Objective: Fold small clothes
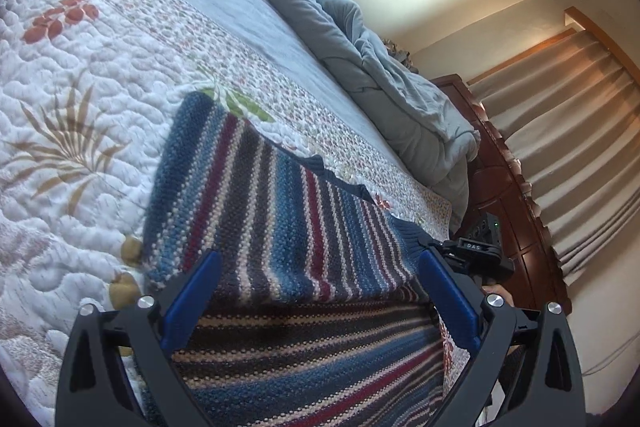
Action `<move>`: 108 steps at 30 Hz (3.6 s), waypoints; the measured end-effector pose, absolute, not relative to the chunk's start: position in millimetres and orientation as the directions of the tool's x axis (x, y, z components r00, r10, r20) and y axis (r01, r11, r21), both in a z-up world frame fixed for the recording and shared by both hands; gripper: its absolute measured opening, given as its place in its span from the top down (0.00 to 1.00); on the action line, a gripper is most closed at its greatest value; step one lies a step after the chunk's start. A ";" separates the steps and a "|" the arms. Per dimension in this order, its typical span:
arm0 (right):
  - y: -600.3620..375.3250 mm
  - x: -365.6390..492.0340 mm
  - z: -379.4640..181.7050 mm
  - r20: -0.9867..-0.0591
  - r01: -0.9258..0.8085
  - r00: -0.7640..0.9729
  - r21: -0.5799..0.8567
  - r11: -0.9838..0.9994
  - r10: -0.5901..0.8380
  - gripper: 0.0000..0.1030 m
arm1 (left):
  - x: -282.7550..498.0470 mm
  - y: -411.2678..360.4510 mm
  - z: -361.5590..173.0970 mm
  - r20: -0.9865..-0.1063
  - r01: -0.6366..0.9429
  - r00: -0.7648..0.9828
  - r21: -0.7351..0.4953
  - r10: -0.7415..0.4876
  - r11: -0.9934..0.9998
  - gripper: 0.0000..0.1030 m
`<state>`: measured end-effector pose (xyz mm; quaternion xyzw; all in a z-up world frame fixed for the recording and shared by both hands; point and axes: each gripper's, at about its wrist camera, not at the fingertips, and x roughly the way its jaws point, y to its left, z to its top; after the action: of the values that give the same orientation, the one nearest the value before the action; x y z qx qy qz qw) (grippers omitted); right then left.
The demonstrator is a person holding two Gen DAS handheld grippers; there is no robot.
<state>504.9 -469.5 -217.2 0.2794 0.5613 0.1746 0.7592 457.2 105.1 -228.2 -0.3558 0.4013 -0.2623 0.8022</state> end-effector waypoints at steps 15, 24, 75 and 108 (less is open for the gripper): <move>-490.6 490.6 -254.6 -0.808 0.107 0.286 0.561 0.821 0.515 0.92 | 459.2 112.1 -235.0 -0.418 0.106 0.527 -0.831 -0.740 0.546 0.04; -490.9 500.2 -255.1 -0.774 0.147 0.289 0.617 0.773 0.563 0.66 | 459.7 91.5 -234.8 -0.538 0.127 0.514 -0.722 -0.668 0.680 0.04; -470.5 412.0 -247.4 -0.874 0.061 0.418 0.298 0.953 0.247 0.64 | 350.7 -21.0 -157.3 -0.717 0.232 0.676 -0.016 -0.173 0.972 0.04; -539.5 91.9 -198.7 -0.677 0.089 0.455 0.681 0.727 0.579 0.20 | 141.1 99.3 -222.9 -0.641 -0.139 0.340 -0.758 -0.688 0.637 0.04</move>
<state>91.9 -539.5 -198.7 0.3350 0.4982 0.1562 0.7843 141.1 99.3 -222.9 -0.3815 0.5423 -0.1895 0.7242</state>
